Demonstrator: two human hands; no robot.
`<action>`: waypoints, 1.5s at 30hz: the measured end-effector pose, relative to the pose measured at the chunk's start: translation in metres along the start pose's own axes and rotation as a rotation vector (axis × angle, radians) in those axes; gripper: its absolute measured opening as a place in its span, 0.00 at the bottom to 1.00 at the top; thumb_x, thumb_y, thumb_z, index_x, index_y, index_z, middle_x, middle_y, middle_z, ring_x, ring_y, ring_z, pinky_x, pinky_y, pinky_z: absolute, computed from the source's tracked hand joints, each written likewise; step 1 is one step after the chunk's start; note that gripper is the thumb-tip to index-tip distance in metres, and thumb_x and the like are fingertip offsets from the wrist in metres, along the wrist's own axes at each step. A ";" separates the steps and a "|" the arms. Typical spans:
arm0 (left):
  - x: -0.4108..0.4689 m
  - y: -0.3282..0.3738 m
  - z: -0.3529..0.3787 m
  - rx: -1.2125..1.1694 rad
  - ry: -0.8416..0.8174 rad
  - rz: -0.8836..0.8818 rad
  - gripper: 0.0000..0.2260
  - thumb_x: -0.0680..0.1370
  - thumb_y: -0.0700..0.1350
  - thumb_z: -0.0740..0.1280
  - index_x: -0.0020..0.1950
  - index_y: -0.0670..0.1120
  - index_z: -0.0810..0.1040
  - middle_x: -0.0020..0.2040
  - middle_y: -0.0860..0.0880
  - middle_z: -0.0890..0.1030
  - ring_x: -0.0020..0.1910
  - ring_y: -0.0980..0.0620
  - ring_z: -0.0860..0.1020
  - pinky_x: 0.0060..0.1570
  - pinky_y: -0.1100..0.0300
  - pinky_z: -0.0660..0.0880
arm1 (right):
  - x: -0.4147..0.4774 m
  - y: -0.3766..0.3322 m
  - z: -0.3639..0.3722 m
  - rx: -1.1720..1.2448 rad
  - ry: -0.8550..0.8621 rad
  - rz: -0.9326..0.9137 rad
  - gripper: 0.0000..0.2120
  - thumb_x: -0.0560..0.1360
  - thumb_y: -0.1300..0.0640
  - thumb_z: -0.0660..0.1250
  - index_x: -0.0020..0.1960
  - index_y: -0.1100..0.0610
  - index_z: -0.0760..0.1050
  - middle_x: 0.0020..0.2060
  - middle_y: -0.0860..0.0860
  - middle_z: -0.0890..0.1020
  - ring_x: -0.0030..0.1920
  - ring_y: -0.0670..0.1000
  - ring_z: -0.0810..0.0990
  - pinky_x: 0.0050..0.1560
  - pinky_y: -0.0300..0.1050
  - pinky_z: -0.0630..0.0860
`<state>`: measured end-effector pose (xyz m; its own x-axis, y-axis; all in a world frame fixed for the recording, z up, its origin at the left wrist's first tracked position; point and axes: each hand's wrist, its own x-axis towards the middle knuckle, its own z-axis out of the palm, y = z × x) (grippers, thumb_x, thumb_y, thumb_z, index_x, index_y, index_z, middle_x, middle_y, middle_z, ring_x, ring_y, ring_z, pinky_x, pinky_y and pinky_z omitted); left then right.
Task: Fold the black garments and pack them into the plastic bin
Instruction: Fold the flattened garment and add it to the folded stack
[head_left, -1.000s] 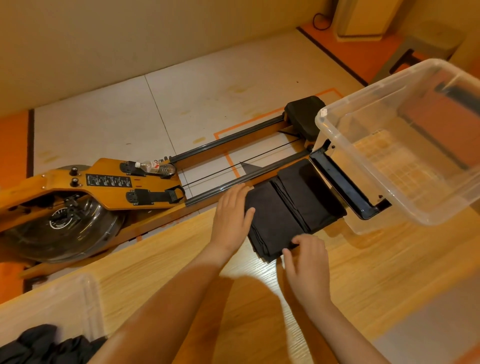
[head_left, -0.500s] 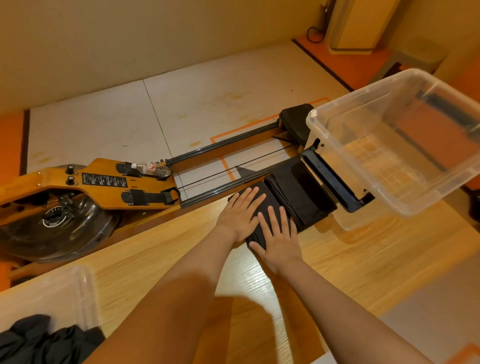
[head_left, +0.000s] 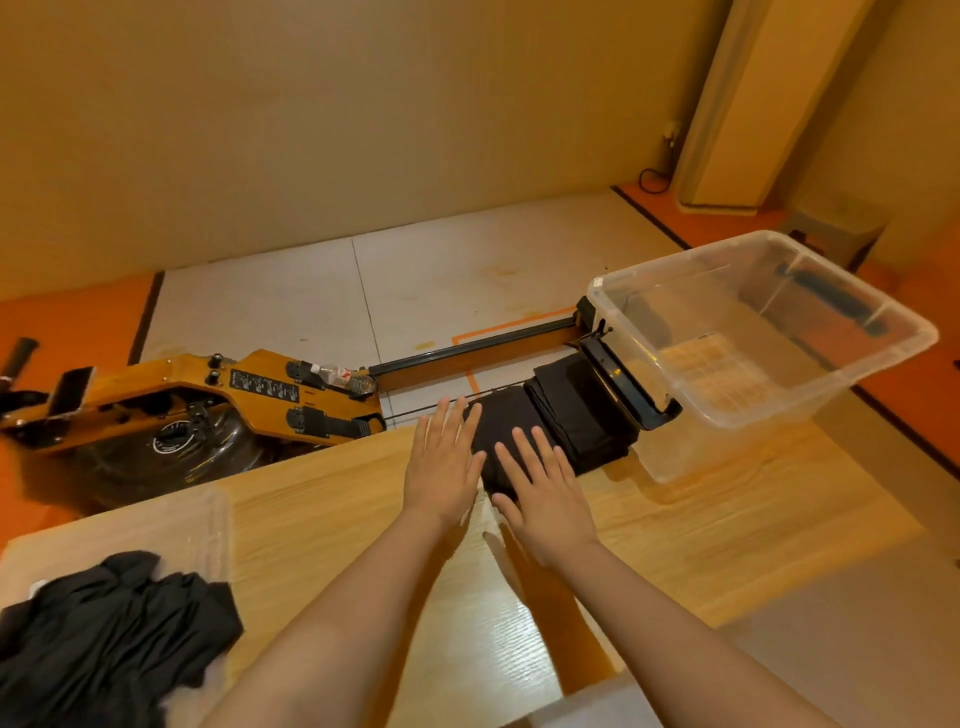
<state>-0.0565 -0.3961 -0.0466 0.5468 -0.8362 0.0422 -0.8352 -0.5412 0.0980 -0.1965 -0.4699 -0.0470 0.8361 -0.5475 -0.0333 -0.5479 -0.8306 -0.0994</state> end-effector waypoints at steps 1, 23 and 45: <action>-0.013 -0.001 -0.001 -0.011 0.022 -0.020 0.26 0.84 0.54 0.48 0.78 0.52 0.39 0.80 0.50 0.43 0.77 0.50 0.37 0.73 0.52 0.33 | -0.004 -0.001 -0.006 -0.005 0.017 -0.018 0.29 0.78 0.40 0.46 0.74 0.52 0.61 0.74 0.54 0.64 0.75 0.57 0.60 0.72 0.54 0.57; -0.228 -0.173 -0.040 0.073 0.050 -0.512 0.28 0.79 0.56 0.49 0.76 0.46 0.62 0.76 0.48 0.65 0.75 0.49 0.61 0.72 0.52 0.48 | -0.011 -0.170 -0.016 0.140 -0.084 -0.512 0.48 0.58 0.31 0.11 0.74 0.48 0.33 0.78 0.48 0.41 0.76 0.50 0.33 0.73 0.48 0.34; -0.262 -0.334 -0.031 -0.504 0.248 -0.834 0.13 0.82 0.48 0.60 0.64 0.46 0.75 0.56 0.48 0.80 0.59 0.46 0.75 0.62 0.53 0.70 | 0.009 -0.340 0.046 0.874 -0.173 -0.052 0.06 0.81 0.57 0.57 0.46 0.53 0.66 0.38 0.49 0.75 0.39 0.49 0.73 0.35 0.40 0.66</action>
<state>0.0811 0.0068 -0.0592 0.9905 -0.1339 -0.0319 -0.0885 -0.7969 0.5976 -0.0010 -0.1875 -0.0597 0.8906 -0.4291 -0.1505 -0.3520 -0.4412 -0.8255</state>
